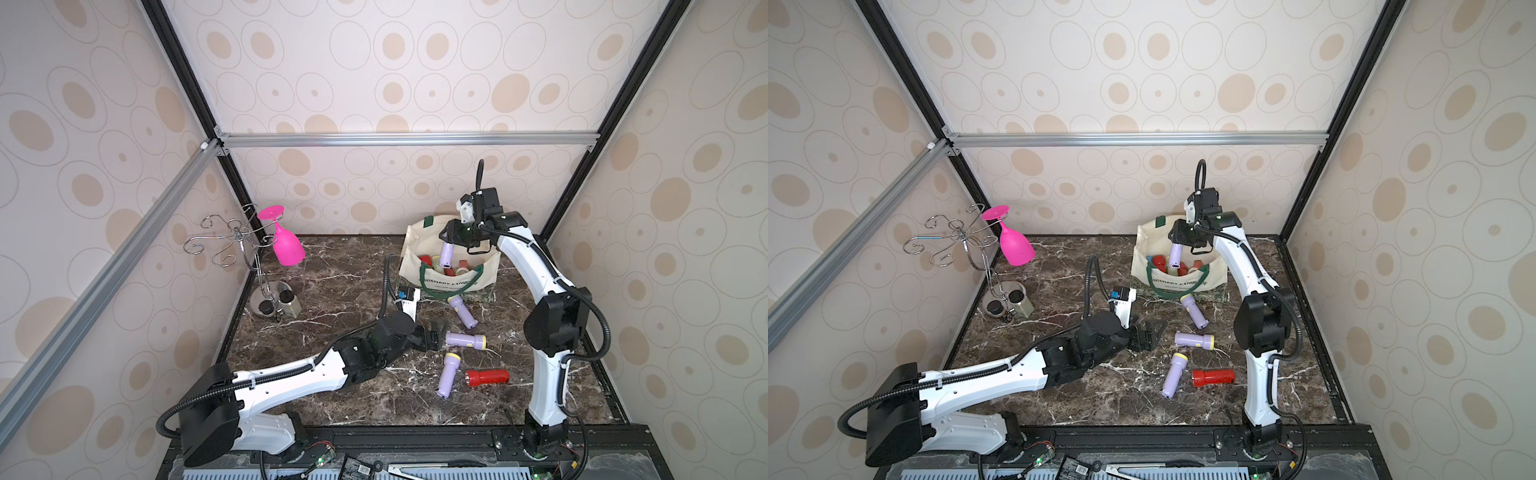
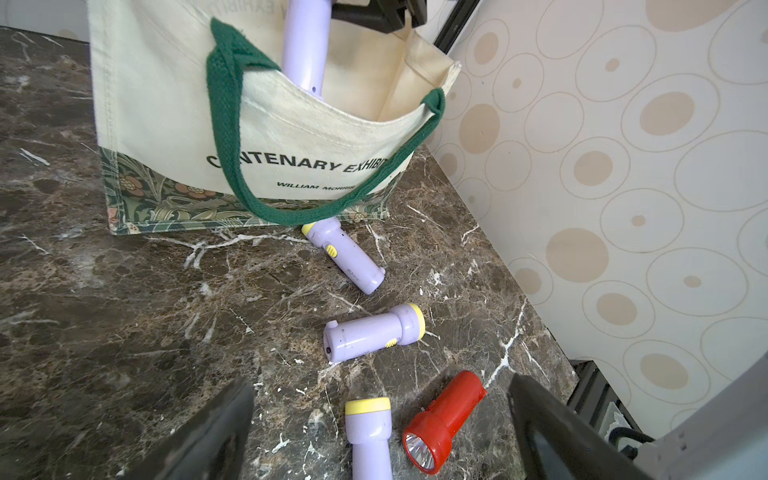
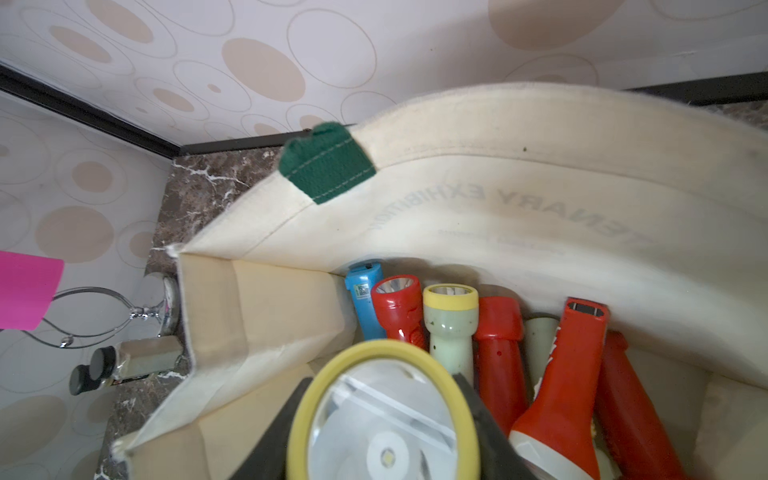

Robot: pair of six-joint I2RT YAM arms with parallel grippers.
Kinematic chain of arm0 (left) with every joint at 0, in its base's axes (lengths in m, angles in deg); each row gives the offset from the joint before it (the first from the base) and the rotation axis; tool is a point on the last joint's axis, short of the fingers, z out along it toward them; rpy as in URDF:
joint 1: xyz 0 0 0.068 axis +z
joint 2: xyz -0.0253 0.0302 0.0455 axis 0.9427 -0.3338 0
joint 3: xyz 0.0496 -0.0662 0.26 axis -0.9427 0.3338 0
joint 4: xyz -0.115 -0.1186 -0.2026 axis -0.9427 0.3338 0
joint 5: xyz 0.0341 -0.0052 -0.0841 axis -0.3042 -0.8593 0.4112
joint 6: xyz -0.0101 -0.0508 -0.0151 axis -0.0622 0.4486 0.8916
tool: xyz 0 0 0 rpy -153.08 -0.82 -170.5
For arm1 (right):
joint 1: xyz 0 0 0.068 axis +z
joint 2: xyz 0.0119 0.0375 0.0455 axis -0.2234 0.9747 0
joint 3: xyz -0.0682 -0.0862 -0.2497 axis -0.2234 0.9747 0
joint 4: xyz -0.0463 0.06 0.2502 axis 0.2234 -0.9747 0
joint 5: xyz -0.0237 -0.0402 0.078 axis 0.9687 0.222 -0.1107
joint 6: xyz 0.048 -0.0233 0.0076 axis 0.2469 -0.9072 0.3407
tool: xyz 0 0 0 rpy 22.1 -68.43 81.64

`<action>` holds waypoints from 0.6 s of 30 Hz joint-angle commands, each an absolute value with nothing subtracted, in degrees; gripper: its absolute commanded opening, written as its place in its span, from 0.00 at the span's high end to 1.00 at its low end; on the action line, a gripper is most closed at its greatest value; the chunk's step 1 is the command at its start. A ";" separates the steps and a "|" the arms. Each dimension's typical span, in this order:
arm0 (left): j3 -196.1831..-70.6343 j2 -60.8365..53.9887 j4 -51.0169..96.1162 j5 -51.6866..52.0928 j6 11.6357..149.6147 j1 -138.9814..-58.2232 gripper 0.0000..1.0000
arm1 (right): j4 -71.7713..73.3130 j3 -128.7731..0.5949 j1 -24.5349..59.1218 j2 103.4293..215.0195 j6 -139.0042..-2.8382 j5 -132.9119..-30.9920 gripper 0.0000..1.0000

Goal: Put the flashlights into the tote bags
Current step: Place the flashlight in the canvas bag.

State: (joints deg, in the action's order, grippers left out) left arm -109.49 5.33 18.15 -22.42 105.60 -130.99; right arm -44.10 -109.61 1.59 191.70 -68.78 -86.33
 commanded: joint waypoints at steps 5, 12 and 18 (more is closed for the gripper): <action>-110.13 3.85 19.61 -22.36 105.17 -130.66 0.04 | -48.07 -112.45 2.55 196.73 -72.23 -84.19 1.00; -110.60 2.06 20.97 -21.87 104.36 -130.62 0.04 | -49.59 -113.45 2.76 198.60 -73.00 -83.57 0.81; -109.61 1.28 20.98 -21.39 104.57 -130.75 0.02 | -51.12 -115.89 2.71 197.63 -74.70 -81.34 0.47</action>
